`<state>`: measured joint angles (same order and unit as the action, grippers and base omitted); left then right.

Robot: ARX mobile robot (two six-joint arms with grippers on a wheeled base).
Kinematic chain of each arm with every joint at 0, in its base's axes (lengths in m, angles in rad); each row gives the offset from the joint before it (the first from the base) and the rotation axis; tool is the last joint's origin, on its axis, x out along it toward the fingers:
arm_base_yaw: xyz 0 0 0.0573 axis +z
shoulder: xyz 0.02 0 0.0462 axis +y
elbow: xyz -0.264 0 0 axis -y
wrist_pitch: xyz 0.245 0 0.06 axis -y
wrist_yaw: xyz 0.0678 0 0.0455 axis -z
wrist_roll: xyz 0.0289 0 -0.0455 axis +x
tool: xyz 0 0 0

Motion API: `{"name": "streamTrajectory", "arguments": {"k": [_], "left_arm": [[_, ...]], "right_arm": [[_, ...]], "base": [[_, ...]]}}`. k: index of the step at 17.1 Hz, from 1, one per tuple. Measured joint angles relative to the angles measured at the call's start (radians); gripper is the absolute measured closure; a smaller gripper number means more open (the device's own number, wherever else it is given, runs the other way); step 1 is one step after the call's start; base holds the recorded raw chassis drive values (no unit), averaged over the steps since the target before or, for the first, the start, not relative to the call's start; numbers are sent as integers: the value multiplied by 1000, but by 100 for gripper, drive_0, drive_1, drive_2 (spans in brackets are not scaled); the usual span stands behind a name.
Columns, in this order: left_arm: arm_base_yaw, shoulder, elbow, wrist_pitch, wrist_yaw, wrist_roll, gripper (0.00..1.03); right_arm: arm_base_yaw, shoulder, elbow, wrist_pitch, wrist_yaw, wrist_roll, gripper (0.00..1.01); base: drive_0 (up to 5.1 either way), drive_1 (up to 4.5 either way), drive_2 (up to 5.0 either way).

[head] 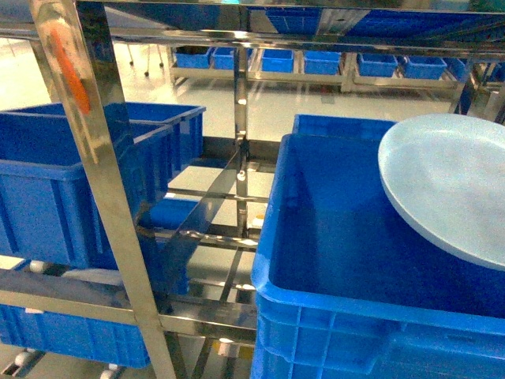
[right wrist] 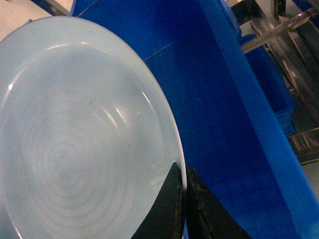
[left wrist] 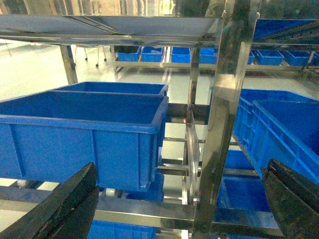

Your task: Place blue tray on left shelf second layer neatly

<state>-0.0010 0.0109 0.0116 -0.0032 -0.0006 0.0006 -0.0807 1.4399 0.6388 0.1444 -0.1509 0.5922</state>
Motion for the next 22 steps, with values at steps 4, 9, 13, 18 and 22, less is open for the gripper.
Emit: {"name": "streamTrajectory", "arguments": {"k": [4,9,13,18,22], "left_arm": [[0,0,0,0,0,0,5],[0,0,0,0,0,0,5],[0,0,0,0,0,0,5],[0,0,0,0,0,0,5],[0,0,0,0,0,0,5]], "right_arm": [[69,80,54,42,52,-1,99],[84,233,88,106,138,-6,97],[92,126,71,110,87,-4,61],[6,-278,-103,-143,-45,-4,17],[-159,-698,-235,-545,-115,-156,3]], "base": [[0,0,0],[0,0,0],[0,0,0],[0,0,0],[0,0,0]]}}
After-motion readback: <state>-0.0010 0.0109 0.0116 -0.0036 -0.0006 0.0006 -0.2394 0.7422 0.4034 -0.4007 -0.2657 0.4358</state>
